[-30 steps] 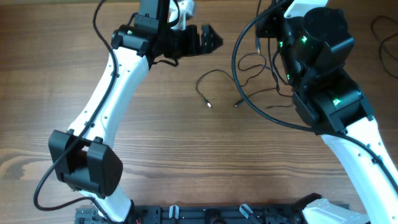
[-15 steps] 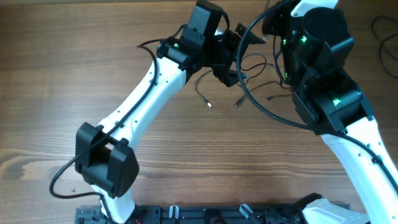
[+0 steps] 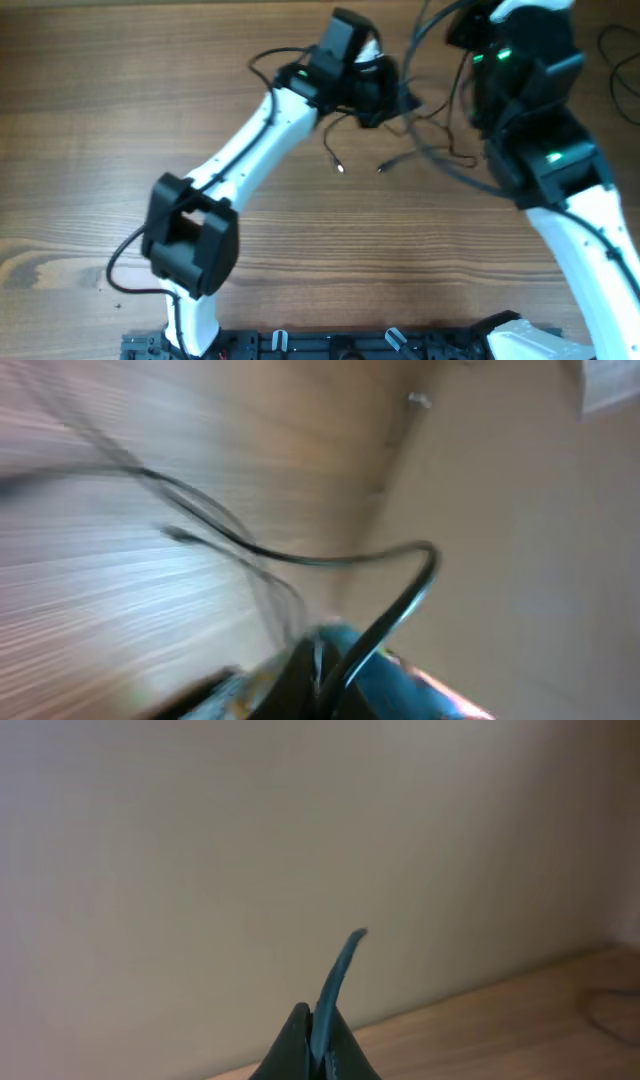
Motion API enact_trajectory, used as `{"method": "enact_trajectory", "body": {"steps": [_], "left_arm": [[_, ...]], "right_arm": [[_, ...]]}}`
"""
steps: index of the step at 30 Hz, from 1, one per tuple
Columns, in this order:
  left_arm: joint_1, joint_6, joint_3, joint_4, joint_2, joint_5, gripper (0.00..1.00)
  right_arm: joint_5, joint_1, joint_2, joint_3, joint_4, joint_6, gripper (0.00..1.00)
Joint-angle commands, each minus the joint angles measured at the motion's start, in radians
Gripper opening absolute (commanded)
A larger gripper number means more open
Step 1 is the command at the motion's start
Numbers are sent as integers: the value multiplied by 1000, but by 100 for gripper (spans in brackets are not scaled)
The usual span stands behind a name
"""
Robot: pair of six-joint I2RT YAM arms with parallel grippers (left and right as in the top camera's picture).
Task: Untangle cables
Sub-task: 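Pull a cable away to the left with the left gripper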
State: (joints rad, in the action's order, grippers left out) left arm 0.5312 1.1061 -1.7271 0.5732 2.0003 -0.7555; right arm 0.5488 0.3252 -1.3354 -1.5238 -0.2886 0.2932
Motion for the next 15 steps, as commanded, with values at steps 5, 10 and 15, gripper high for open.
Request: {"method": "enact_trajectory", "body": {"steps": [5,10,15], "left_arm": [[-386,-516,0,538,-241,526,4],[-581,-552,0,617,-338,568,4],[-628,-553,0,611,-374,536,4]], "right_arm": [[-343,-475,79,-17,122,25,4],[-557,-835,77,-37,227,167,4],[-456,-945,40,-37,402,31,4]]}}
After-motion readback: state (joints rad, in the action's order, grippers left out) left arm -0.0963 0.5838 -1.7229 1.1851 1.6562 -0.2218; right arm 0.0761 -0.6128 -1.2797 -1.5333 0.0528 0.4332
